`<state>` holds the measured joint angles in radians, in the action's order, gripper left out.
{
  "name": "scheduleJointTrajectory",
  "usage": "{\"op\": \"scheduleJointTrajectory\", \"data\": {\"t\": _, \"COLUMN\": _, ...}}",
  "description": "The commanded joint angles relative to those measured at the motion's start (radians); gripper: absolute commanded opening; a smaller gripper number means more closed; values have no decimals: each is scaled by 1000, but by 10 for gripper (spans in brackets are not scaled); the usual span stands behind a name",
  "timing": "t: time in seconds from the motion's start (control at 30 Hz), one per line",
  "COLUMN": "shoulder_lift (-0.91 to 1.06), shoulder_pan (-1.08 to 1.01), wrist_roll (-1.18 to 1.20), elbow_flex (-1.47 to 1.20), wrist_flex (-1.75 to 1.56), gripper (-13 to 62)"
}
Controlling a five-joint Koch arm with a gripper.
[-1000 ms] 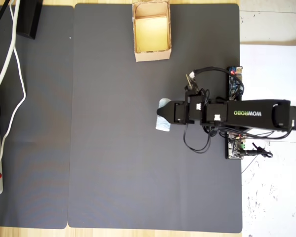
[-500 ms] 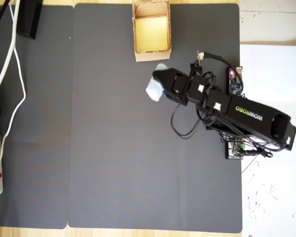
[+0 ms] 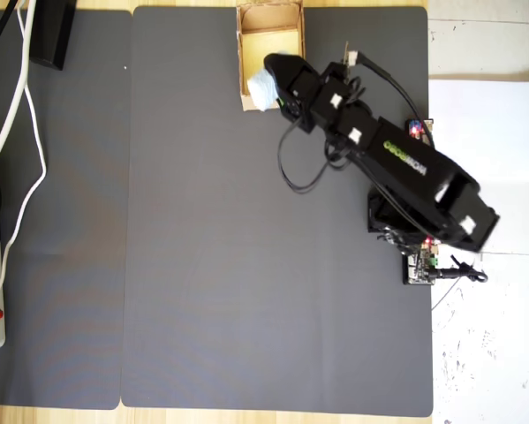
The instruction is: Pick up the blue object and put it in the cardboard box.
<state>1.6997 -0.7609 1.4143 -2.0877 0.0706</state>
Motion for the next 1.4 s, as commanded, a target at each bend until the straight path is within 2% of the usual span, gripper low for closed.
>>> {"op": "scheduleJointTrajectory", "data": {"t": 0.0, "shoulder_lift": 15, "shoulder_pan": -6, "wrist_roll": -2, "elbow_flex": 83, "wrist_flex": -91, "gripper": 123}}
{"op": "scheduleJointTrajectory", "data": {"t": 0.17, "shoulder_lift": -67, "shoulder_pan": -71, "wrist_roll": -2, "elbow_flex": 140, "wrist_flex": -72, "gripper": 141}}
{"op": "scheduleJointTrajectory", "data": {"t": 0.2, "shoulder_lift": -66, "shoulder_pan": -71, "wrist_roll": 3, "elbow_flex": 143, "wrist_flex": -55, "gripper": 177}}
{"op": "scheduleJointTrajectory", "data": {"t": 0.23, "shoulder_lift": -61, "shoulder_pan": -69, "wrist_roll": 8, "elbow_flex": 164, "wrist_flex": 40, "gripper": 264}}
{"op": "scheduleJointTrajectory", "data": {"t": 0.27, "shoulder_lift": -57, "shoulder_pan": -69, "wrist_roll": 6, "elbow_flex": 172, "wrist_flex": 84, "gripper": 294}}
{"op": "scheduleJointTrajectory", "data": {"t": 0.43, "shoulder_lift": -23, "shoulder_pan": -67, "wrist_roll": 6, "elbow_flex": 164, "wrist_flex": 140, "gripper": 333}}
{"op": "scheduleJointTrajectory", "data": {"t": 0.7, "shoulder_lift": 54, "shoulder_pan": -34, "wrist_roll": 5, "elbow_flex": 144, "wrist_flex": 160, "gripper": 337}}
{"op": "scheduleJointTrajectory", "data": {"t": 1.37, "shoulder_lift": 397, "shoulder_pan": 440, "wrist_roll": 115, "elbow_flex": -178, "wrist_flex": 170, "gripper": 338}}
